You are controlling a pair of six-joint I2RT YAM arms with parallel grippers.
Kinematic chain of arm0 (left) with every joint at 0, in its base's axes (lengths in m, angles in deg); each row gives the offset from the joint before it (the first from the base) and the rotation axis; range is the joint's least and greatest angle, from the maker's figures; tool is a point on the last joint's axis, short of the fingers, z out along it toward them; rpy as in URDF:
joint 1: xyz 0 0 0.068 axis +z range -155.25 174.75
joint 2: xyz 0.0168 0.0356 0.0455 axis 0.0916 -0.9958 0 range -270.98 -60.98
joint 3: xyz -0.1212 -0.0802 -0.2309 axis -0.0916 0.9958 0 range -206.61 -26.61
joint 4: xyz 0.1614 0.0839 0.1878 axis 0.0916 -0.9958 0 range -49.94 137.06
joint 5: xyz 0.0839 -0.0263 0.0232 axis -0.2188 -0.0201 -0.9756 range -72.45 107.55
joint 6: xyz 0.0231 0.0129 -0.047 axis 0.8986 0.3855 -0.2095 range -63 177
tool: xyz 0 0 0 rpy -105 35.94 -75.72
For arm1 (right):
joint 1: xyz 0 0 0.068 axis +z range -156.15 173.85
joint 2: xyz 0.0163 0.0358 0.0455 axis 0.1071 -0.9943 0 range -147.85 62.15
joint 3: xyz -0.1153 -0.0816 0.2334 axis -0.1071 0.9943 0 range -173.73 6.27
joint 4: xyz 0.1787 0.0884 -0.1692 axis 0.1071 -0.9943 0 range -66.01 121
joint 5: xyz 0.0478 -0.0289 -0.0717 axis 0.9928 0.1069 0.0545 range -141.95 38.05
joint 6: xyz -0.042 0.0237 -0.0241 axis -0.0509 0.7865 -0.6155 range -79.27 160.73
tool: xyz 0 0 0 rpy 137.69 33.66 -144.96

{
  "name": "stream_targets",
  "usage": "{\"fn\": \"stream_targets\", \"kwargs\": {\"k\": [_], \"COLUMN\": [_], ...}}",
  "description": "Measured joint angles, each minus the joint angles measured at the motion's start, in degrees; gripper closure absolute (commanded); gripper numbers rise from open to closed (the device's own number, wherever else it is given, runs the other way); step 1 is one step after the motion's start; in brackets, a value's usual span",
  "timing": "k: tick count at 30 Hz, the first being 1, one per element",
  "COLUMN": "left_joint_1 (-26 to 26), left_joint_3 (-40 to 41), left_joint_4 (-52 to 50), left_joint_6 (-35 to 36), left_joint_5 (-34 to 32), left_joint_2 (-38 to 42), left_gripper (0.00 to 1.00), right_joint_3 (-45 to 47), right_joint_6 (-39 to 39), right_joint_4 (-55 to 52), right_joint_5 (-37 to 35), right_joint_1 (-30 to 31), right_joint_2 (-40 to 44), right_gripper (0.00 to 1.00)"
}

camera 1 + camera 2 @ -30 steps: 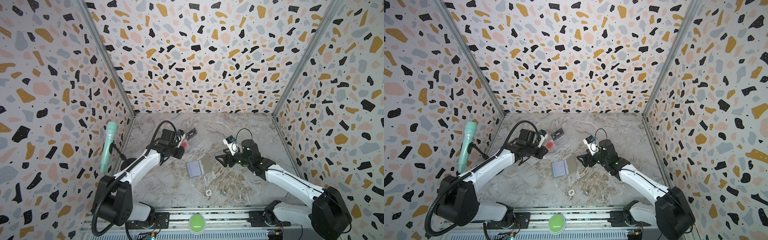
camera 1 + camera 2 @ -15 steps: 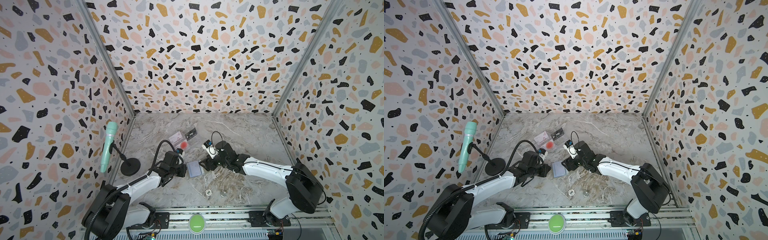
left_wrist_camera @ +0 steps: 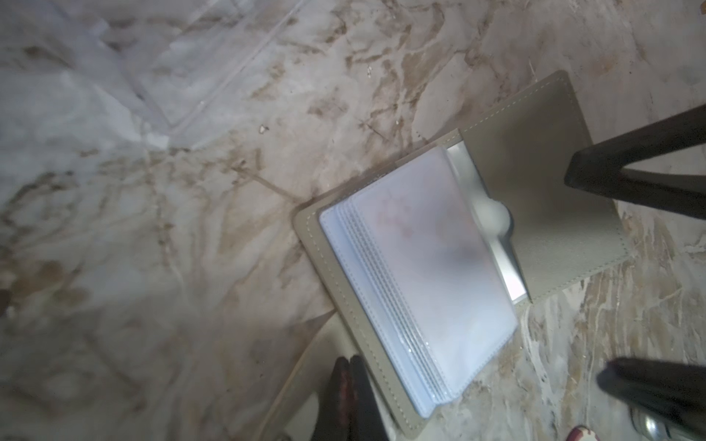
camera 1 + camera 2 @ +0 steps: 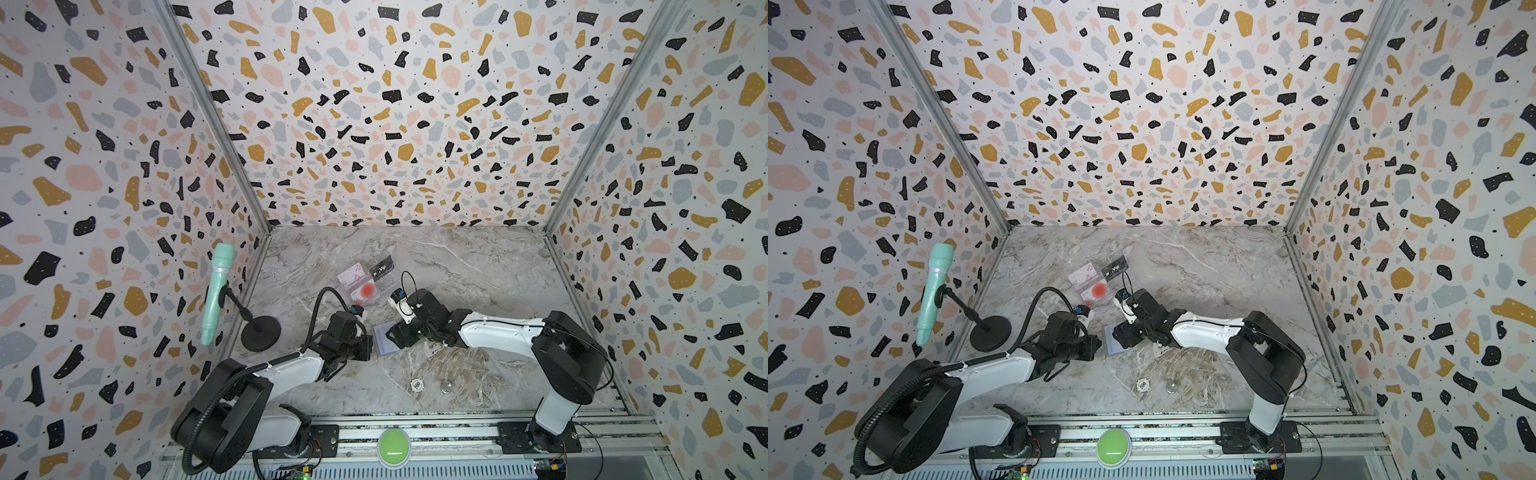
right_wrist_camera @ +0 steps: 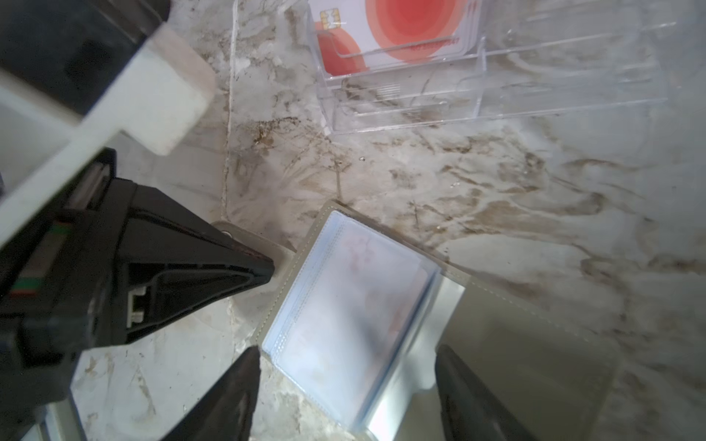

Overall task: Take the credit cards out of the card holder
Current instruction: Flip over the card slot in the card holder.

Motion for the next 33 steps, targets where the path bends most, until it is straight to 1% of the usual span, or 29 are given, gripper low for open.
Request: {"fn": "stream_targets", "kwargs": {"k": [7, 13, 26, 33], "left_joint_1": [0.0, 0.0, 0.0, 0.0], "left_joint_3": [2.2, 2.3, 3.0, 2.0], "left_joint_4": [3.7, 4.3, 5.7, 6.1], "left_joint_6": [-1.2, -2.1, -3.3, -3.0], "left_joint_5": [-1.5, -2.6, -3.6, -0.1], "left_joint_2": [0.0, 0.0, 1.2, 3.3], "left_gripper": [0.98, 0.98, 0.98, 0.97], "right_joint_3": [-4.6, -5.0, -6.6, -6.6], "right_joint_6": [0.0, 0.0, 0.4, 0.6], "right_joint_4": [-2.3, -4.1, -6.5, -6.5], "right_joint_5": [-4.5, -6.6, -12.8, -14.3], "right_joint_1": [2.8, 3.7, 4.3, 4.4], "right_joint_2": [-5.6, -7.6, -8.7, -8.7], "right_gripper": [0.23, 0.23, 0.3, 0.33]}}
